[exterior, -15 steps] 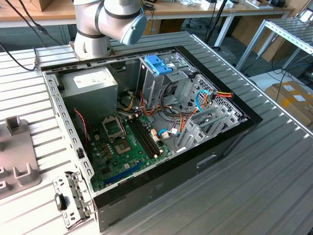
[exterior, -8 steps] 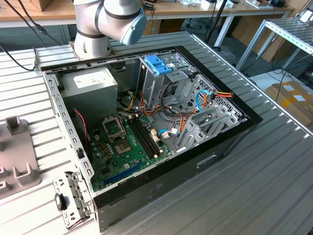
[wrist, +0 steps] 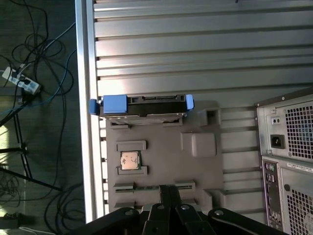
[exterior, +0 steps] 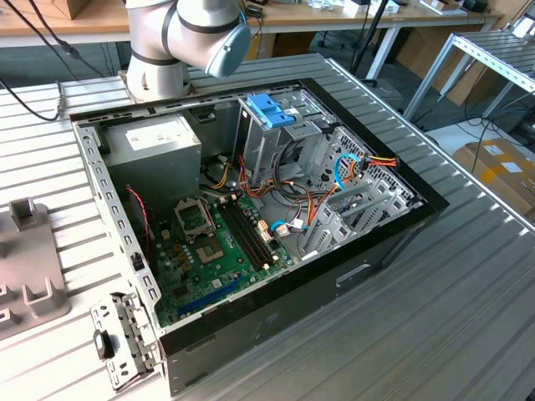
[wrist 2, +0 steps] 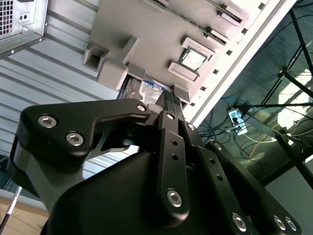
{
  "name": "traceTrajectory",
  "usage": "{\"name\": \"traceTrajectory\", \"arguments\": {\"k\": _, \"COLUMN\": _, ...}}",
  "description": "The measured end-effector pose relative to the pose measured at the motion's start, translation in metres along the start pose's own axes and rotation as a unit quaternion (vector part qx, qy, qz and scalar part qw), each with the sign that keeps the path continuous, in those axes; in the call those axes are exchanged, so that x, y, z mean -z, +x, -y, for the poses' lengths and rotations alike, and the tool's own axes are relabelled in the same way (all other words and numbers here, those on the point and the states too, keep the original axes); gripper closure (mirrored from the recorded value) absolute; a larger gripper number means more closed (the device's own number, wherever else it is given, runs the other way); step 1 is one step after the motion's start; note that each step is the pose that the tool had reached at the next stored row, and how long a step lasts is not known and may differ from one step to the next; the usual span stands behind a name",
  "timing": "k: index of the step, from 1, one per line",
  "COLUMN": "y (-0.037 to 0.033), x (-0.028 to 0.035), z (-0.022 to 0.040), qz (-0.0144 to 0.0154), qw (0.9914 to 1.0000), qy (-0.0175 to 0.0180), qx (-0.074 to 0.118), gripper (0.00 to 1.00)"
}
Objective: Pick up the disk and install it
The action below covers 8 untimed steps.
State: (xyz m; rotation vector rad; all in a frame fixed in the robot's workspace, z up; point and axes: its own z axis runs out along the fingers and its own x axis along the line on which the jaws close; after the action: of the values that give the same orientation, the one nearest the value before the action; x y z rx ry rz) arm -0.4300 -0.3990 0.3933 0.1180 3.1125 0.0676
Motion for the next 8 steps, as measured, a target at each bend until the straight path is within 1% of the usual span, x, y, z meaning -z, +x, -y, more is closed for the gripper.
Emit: {"name": "traceTrajectory", "arguments": {"k": 8, "y": 0.0057, "x": 0.0001, "z": 0.0004, "qz": 0.0000, "qw": 1.00000, "qy": 0.0000, "qx": 0.000, "gripper": 0.89}}
